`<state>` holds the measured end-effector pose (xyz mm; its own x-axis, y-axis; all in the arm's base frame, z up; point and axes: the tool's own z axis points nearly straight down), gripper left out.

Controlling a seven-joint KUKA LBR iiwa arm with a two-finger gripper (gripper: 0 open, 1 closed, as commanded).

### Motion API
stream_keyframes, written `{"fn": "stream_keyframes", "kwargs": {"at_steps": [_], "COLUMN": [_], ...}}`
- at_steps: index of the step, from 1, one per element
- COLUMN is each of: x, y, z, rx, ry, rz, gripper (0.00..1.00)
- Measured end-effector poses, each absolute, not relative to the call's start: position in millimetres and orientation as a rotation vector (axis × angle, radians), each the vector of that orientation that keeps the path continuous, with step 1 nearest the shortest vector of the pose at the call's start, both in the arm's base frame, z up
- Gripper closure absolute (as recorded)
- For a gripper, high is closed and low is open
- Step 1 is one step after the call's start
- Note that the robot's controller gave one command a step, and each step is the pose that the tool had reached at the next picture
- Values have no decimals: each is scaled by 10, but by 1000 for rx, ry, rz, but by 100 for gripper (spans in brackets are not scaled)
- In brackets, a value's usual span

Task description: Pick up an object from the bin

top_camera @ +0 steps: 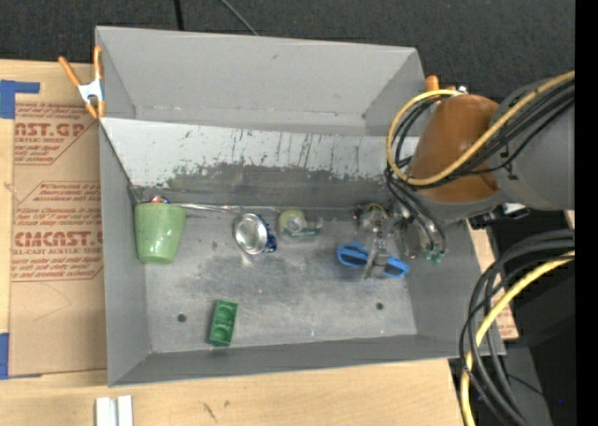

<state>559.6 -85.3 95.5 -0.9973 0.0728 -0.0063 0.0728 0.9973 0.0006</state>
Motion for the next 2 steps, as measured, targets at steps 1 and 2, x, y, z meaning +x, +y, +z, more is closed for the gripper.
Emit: {"fn": "stream_keyframes", "kwargs": {"at_steps": [1, 2], "x": [5616, 5596], "y": [-706, -709], "z": [2026, 1977], "rx": [118, 120], "ry": [3128, 3136], "rz": [0, 1], "gripper": [100, 0]}}
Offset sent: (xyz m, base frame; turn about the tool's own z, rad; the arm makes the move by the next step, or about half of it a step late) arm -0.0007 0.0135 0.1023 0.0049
